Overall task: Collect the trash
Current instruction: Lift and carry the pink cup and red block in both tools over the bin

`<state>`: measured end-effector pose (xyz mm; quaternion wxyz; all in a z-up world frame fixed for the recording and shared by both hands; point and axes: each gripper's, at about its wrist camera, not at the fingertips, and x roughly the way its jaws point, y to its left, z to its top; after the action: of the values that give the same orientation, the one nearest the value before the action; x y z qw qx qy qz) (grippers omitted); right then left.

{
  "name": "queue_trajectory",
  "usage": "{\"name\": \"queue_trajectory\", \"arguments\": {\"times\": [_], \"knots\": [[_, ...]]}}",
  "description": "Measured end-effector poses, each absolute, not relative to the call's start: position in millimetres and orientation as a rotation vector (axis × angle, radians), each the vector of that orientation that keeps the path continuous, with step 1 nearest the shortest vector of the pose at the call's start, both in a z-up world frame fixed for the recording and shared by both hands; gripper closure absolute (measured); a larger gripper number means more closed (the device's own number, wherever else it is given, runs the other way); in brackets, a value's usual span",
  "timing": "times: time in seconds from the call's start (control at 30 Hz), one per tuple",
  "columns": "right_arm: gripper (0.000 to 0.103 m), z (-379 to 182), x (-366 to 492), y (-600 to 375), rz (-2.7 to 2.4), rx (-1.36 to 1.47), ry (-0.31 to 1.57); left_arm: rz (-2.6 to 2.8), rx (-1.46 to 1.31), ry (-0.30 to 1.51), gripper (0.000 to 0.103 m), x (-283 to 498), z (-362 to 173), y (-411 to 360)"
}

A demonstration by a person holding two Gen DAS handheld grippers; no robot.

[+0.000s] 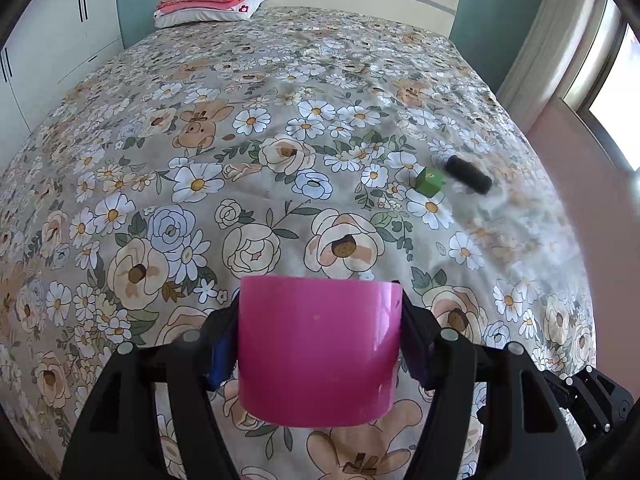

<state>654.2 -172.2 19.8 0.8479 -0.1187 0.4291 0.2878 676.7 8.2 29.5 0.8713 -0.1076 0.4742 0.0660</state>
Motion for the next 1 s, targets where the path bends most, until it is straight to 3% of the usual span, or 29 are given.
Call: {"name": "queue_trajectory", "arguments": {"times": [0.63,1.0], "knots": [[0.061,238.7,459.0,-134.6,0.510,-0.364,0.674,0.121,-0.124,0.755,0.035,465.7,225.0,53.6],[0.061,311.9,331.2,-135.7,0.474,-0.361,0.572,0.090,-0.055,0.636,0.035,334.1,293.2,64.3]]}}
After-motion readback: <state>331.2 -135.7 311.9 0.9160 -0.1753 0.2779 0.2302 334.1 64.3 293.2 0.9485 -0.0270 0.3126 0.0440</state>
